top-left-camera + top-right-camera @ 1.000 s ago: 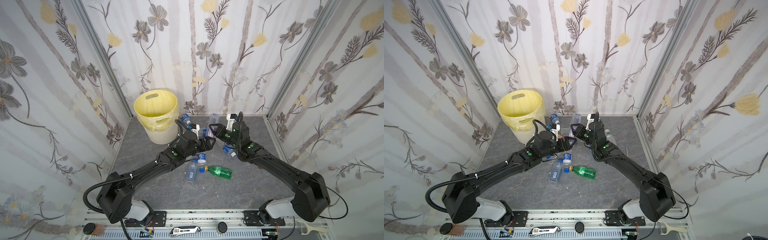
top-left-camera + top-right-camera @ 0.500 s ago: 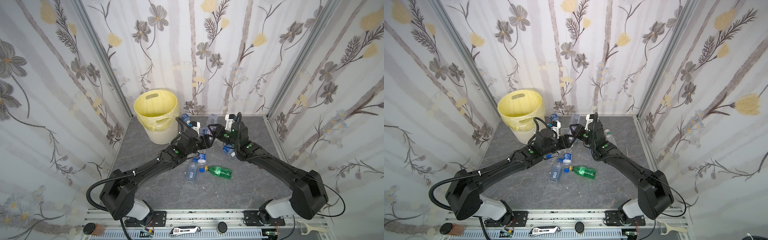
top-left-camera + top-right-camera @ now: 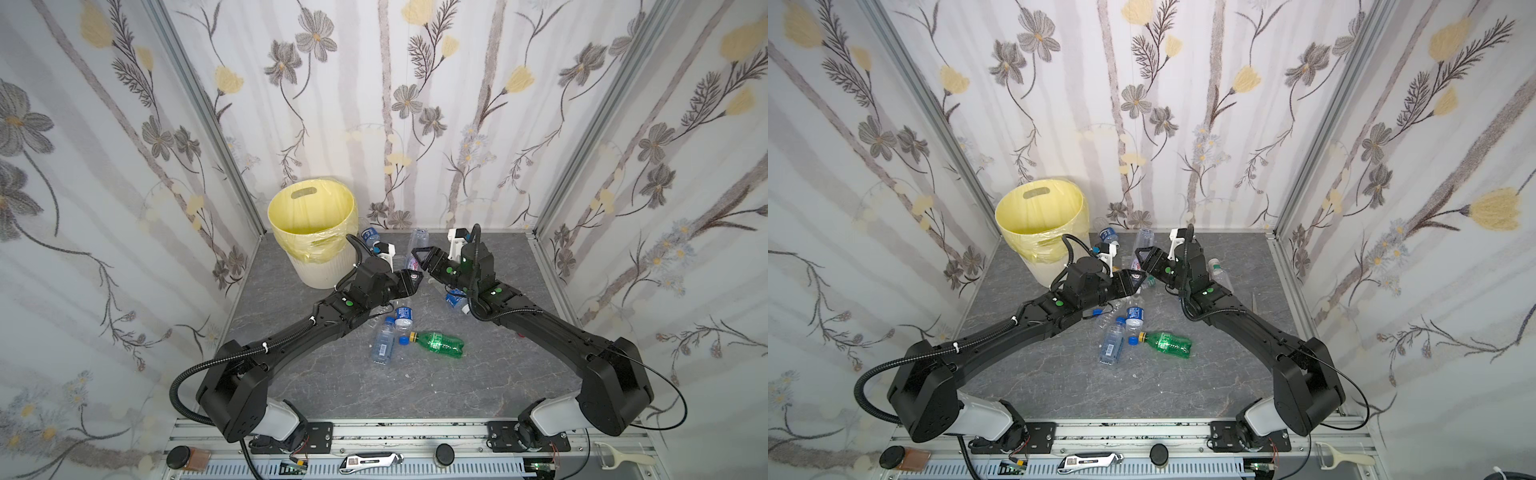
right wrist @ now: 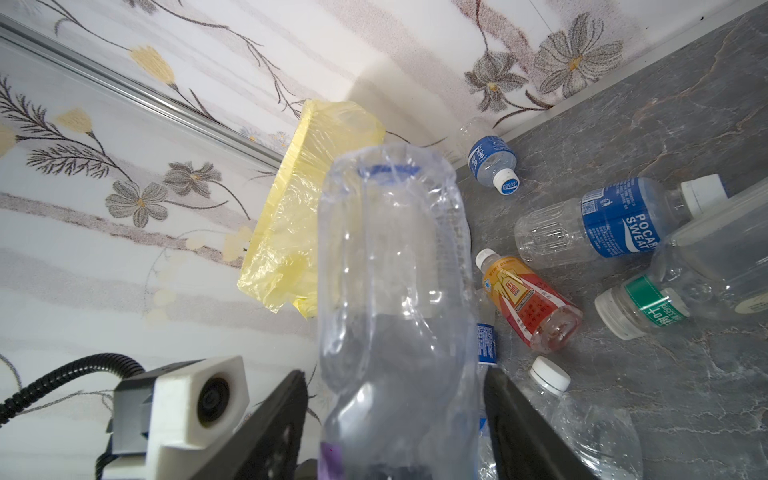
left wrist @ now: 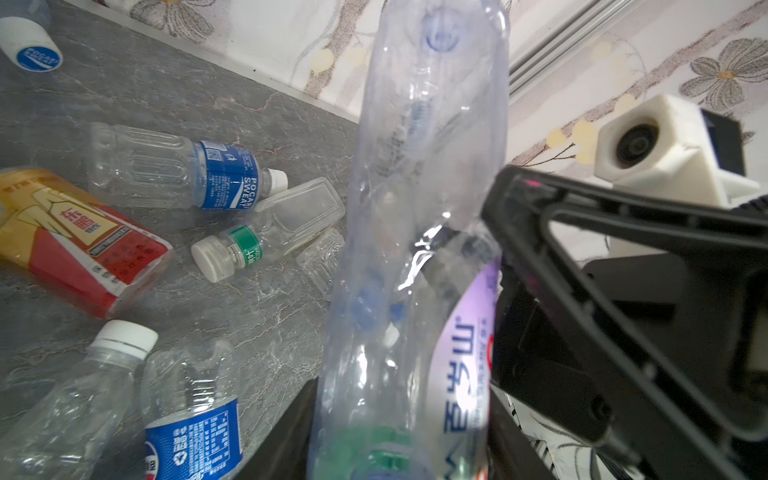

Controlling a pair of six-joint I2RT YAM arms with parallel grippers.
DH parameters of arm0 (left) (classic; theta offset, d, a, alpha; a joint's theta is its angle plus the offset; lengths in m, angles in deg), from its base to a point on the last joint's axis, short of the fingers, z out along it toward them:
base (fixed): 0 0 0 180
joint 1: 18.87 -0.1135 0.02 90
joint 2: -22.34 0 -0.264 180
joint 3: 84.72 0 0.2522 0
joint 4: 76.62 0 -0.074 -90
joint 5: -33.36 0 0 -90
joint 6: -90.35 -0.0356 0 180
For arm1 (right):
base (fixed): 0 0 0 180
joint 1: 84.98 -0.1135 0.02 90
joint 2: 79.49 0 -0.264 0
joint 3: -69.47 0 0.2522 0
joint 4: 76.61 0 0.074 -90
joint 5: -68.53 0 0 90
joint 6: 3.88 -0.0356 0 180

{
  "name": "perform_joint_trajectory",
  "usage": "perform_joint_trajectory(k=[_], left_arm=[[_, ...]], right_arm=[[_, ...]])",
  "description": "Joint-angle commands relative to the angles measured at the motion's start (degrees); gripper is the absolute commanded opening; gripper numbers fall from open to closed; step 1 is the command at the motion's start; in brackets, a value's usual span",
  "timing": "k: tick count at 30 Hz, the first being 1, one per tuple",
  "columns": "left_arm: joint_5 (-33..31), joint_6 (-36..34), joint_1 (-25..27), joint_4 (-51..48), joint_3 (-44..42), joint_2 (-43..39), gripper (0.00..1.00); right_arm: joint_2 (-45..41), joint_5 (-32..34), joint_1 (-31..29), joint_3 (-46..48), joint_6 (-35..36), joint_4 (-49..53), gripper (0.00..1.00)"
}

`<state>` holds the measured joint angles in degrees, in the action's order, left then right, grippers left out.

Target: Throw the plastic bottles in the bin

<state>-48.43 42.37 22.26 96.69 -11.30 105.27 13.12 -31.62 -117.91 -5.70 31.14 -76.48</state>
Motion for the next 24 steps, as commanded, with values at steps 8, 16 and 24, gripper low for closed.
perform_joint_trajectory(k=[8, 16, 24], left_arm=[[-2.3, -3.9, -2.3, -12.1, 4.0, -1.8, 0.50], [-7.3, -10.1, -5.0, -30.5, 16.0, -0.8, 0.49], [-8.7, -17.2, -10.5, -45.3, 30.3, 2.4, 0.48]], right_arm=[[-4.3, 1.0, 1.4, -1.3, 2.5, 0.9, 0.98], [-5.9, 1.8, 1.4, -3.8, 7.4, 4.5, 1.00], [-7.2, 1.4, -1.1, -7.6, 15.9, 6.8, 1.00]])
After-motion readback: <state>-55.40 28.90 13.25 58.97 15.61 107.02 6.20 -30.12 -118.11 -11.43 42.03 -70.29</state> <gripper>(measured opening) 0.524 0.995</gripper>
